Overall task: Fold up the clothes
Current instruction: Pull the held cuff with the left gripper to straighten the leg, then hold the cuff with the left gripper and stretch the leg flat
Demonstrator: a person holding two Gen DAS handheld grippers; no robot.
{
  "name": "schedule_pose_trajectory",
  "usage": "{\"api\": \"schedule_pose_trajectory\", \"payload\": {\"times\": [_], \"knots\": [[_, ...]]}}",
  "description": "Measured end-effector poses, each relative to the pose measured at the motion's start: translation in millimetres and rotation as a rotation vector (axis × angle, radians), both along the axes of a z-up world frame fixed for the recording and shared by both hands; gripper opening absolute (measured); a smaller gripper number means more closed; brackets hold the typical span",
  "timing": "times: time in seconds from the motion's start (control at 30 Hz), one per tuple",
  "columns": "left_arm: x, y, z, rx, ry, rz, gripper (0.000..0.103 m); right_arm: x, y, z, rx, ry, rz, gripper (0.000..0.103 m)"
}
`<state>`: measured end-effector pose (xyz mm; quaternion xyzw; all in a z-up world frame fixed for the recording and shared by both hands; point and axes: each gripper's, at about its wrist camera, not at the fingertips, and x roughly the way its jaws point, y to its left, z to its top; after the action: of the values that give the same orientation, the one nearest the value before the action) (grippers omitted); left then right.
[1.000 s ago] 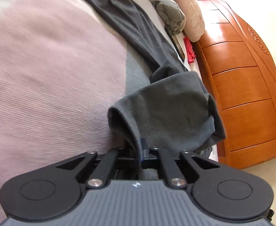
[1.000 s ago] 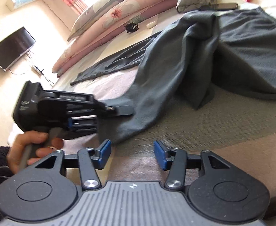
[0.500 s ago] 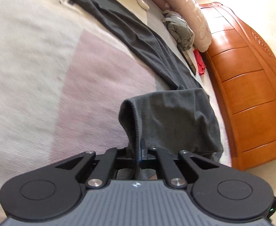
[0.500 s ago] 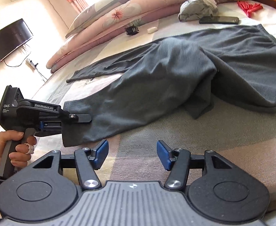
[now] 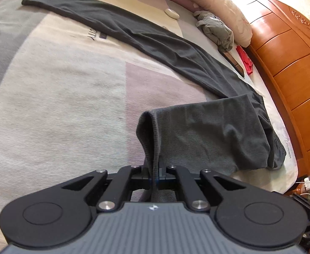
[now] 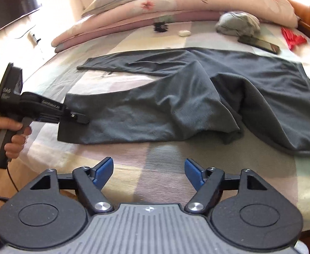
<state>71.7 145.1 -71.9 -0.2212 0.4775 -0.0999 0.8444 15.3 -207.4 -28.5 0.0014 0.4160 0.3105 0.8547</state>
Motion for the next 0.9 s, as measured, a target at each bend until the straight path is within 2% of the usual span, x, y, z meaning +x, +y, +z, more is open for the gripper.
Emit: {"api": "schedule_pose_trajectory", "payload": {"times": [0.3,0.9], "knots": [[-5.7,45.7,10.0,0.051,-0.013,0.084,0.003,-9.8,9.7,5.8,-0.005,-0.001,0.011,0.084],[-6.1,121.7,6.1,0.098,0.044,0.257,0.003,-7.7,11.6,5.6,0.011,0.007,-0.035,0.084]]}}
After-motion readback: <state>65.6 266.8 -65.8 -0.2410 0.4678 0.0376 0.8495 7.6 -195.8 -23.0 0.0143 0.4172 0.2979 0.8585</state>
